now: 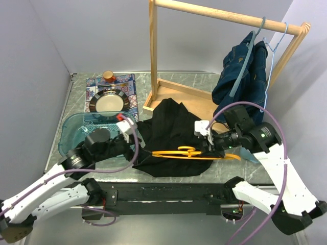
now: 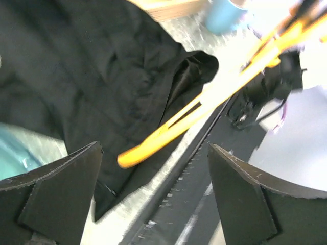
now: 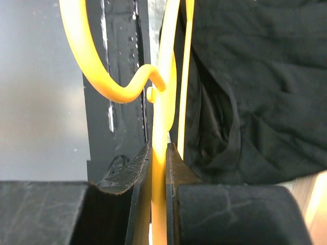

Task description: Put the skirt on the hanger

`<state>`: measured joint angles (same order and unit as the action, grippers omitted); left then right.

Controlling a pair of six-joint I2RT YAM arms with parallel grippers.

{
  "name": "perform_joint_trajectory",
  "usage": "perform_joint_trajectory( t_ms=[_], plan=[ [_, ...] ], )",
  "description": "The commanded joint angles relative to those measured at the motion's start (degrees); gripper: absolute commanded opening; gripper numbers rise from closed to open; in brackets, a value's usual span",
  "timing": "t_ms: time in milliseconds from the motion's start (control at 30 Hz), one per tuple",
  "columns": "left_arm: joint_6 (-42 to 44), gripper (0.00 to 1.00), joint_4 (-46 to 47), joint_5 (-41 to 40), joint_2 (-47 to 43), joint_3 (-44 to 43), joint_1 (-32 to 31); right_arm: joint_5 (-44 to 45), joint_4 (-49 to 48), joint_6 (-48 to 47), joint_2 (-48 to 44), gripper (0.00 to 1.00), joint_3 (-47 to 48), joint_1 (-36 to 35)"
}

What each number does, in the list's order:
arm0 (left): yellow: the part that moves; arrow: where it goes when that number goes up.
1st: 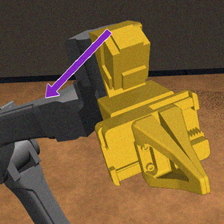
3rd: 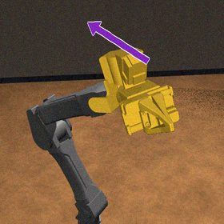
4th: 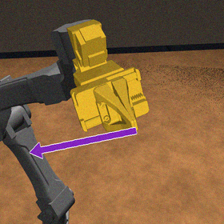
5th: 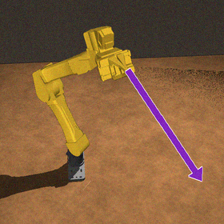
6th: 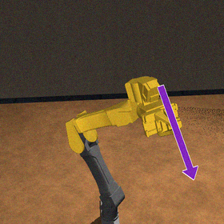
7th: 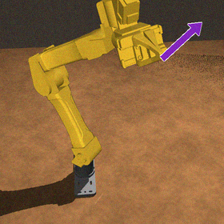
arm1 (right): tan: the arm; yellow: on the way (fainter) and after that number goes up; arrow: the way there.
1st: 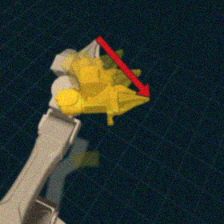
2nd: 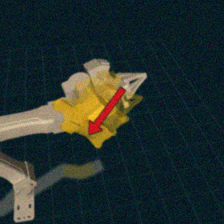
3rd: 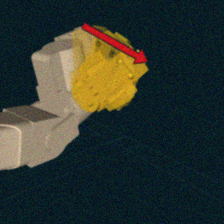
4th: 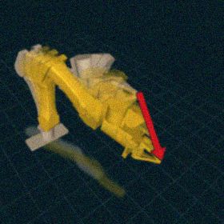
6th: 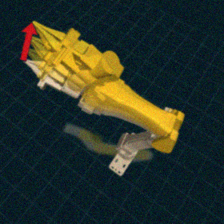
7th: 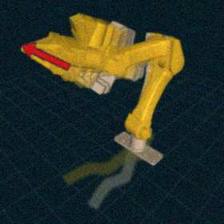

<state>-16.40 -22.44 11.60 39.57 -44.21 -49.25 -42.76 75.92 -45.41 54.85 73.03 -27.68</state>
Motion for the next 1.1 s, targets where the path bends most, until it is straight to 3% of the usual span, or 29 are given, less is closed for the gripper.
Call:
perform_joint_trajectory(
  t_ms=[0, 200, 400, 633, 800, 1000, 1067],
  plan=[
    [-16.2, 0.89, -5.9, -8.5, -2.1, 2.3, 0.1, 2.7, 2.1, 0.4, -2.1, 0.00, -0.3, 1.7],
    [-23.9, 0.90, -8.5, -7.3, -1.5, 7.4, -0.1, 1.0, 4.8, -1.8, -3.1, 0.00, -1.0, 3.1],
    [-26.5, 0.88, -17.1, -11.3, 12.5, 1.9, -0.7, 1.6, 5.5, -1.9, -5.7, 0.00, -1.0, 6.3],
    [-26.3, 0.75, -19.5, -19.2, 20.3, -0.6, -3.5, 0.8, 6.1, -2.8, -7.2, 0.00, -2.5, 8.6],
    [-26.6, 0.74, -18.8, -23.5, 25.1, -2.1, -5.5, -0.6, 6.5, -3.3, -7.6, 0.00, -2.6, 9.0],
    [-25.3, 0.67, -18.7, -25.7, 29.5, -4.7, -5.5, -1.4, 6.6, -3.9, -7.3, 0.00, -3.4, 9.0],
    [-25.0, 0.60, -18.2, -26.1, 29.7, -5.1, -5.5, -1.4, 6.6, -4.0, -7.6, 0.00, -3.8, 9.0]
  ],
)
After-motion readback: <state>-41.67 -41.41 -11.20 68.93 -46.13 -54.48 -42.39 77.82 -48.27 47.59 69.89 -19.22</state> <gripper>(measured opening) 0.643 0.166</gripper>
